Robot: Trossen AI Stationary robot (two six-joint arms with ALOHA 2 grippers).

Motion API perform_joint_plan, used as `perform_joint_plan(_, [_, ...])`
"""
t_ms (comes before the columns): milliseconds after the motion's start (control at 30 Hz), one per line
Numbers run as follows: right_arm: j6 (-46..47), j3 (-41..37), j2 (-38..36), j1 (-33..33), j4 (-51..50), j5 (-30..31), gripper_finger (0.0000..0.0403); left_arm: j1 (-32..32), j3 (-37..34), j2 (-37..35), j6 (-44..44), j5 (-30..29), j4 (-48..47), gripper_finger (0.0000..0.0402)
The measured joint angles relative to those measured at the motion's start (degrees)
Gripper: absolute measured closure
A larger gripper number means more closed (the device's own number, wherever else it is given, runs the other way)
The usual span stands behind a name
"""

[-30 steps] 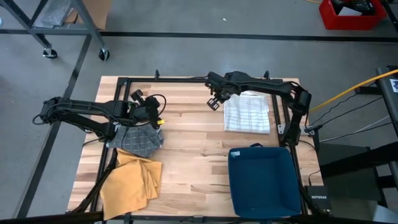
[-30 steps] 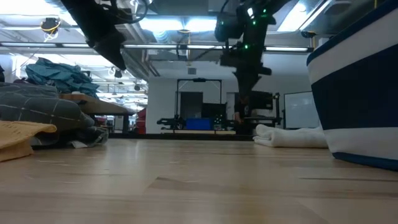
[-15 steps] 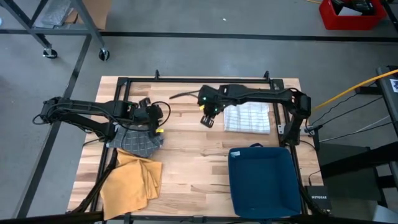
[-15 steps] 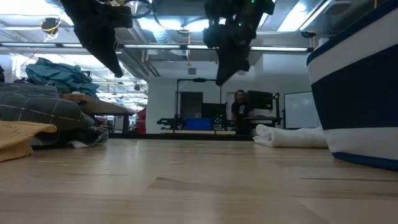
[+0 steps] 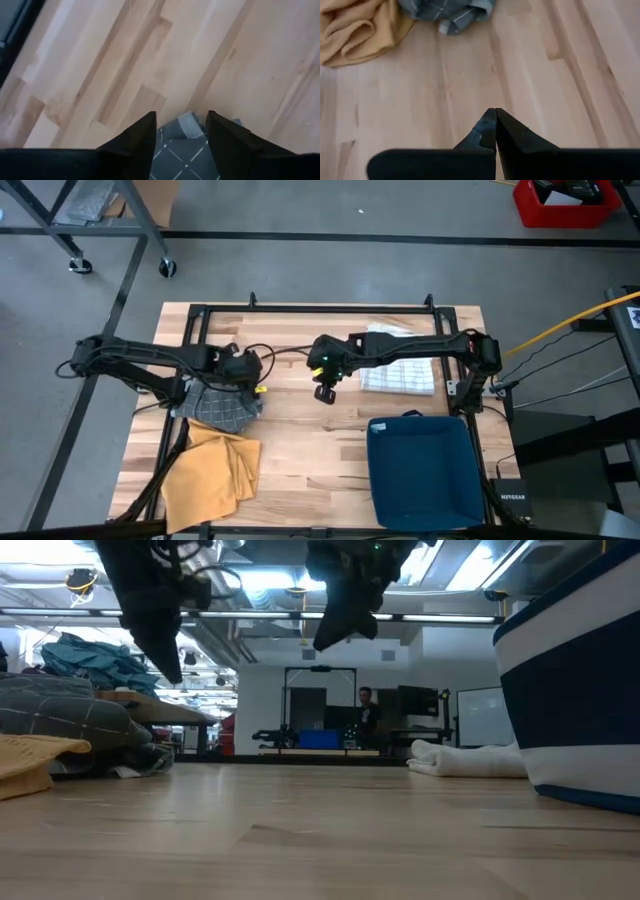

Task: Fold towel
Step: Fold the gray towel

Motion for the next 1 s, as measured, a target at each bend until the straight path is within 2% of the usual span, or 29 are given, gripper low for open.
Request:
perform_joint_plan(467, [-0.95, 0.0, 0.02, 1.46, 0.23, 0.04, 0.0395, 0.0, 0.0, 15.35, 2.99, 0.02, 0.02, 0.0245])
perform_joint_plan(600, [-0.95, 0.0, 0.02, 1.46, 0.05, 0.04, 0.0389, 0.0, 0.0, 18.18, 2.99, 1.84, 0.05, 0.0245])
perform_joint_plan(1000, [-0.99, 0.0, 0.04, 1.44, 0.75, 1.27, 0.0259, 0.0, 0.0, 18.95, 0.62, 3.87, 3.82, 0.0245])
